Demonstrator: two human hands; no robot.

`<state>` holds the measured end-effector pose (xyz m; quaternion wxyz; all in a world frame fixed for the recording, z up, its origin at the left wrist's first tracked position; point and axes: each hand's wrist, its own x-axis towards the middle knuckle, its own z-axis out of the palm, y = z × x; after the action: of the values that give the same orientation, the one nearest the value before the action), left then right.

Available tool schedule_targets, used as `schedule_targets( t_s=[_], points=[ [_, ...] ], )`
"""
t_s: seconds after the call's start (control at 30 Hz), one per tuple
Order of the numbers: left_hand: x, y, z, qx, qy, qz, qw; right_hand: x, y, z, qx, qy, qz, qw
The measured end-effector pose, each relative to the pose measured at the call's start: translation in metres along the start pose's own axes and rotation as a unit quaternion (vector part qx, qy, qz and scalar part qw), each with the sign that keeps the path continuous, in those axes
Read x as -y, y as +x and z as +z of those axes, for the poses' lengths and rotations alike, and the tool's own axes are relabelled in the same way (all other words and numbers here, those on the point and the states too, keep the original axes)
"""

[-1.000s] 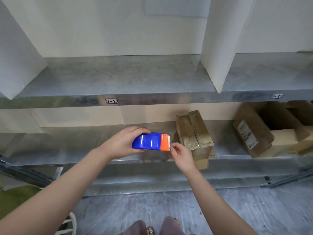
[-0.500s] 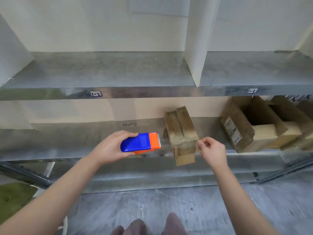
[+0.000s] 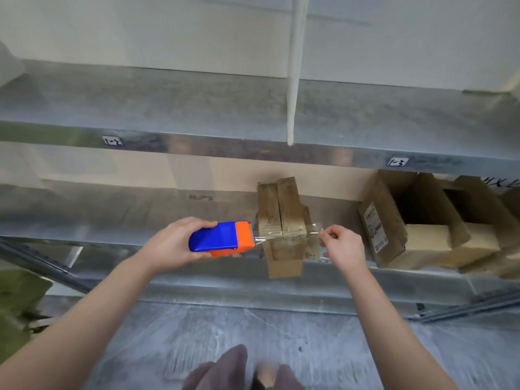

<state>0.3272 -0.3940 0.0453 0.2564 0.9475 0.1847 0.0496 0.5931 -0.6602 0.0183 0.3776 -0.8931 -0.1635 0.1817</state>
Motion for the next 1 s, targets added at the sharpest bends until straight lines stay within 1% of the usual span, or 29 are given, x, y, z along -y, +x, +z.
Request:
schedule_targets(
  t_s=[0.17, 0.27, 0.53, 0.57, 0.63, 0.67, 0.73, 0.8, 0.83, 0.9, 1.0],
  points=[
    [-0.006, 0.009, 0.008, 0.004, -0.01, -0.014, 1.0, -0.01, 0.014, 0.007, 0.035, 0.023, 0.041, 0.998],
    [-0.012, 0.016, 0.016, 0.009, -0.009, -0.01, 1.0, -0.011, 0.013, 0.014, 0.052, 0.077, 0.083, 0.992],
    [-0.02, 0.032, 0.01, 0.033, 0.034, -0.012, 0.999, -0.011, 0.005, 0.031, 0.068, 0.205, 0.144, 0.966],
    [-0.02, 0.033, 0.007, 0.033, 0.042, -0.012, 0.998, -0.012, 0.003, 0.03, 0.06, 0.191, 0.134, 0.971],
    [-0.02, 0.034, 0.004, 0.037, 0.056, -0.014, 0.998, -0.012, -0.001, 0.025, 0.015, 0.109, 0.053, 0.992],
    [-0.021, 0.034, 0.003, 0.038, 0.059, -0.013, 0.997, -0.014, -0.003, 0.024, -0.003, 0.094, 0.008, 0.996],
    [-0.023, 0.035, 0.004, 0.039, 0.06, -0.007, 0.997, -0.009, -0.011, 0.024, 0.016, 0.103, -0.056, 0.993],
    [-0.025, 0.037, 0.006, 0.041, 0.056, 0.0, 0.998, -0.001, -0.015, 0.029, 0.041, 0.079, -0.088, 0.992],
    [-0.026, 0.038, 0.006, 0.043, 0.055, 0.001, 0.998, 0.003, -0.016, 0.032, 0.039, 0.052, -0.097, 0.993],
    [-0.025, 0.039, 0.006, 0.042, 0.057, -0.003, 0.997, 0.01, -0.017, 0.037, 0.025, 0.041, -0.09, 0.995],
    [-0.023, 0.04, 0.005, 0.038, 0.057, -0.004, 0.998, 0.015, -0.013, 0.042, 0.021, 0.091, -0.053, 0.994]
  ],
)
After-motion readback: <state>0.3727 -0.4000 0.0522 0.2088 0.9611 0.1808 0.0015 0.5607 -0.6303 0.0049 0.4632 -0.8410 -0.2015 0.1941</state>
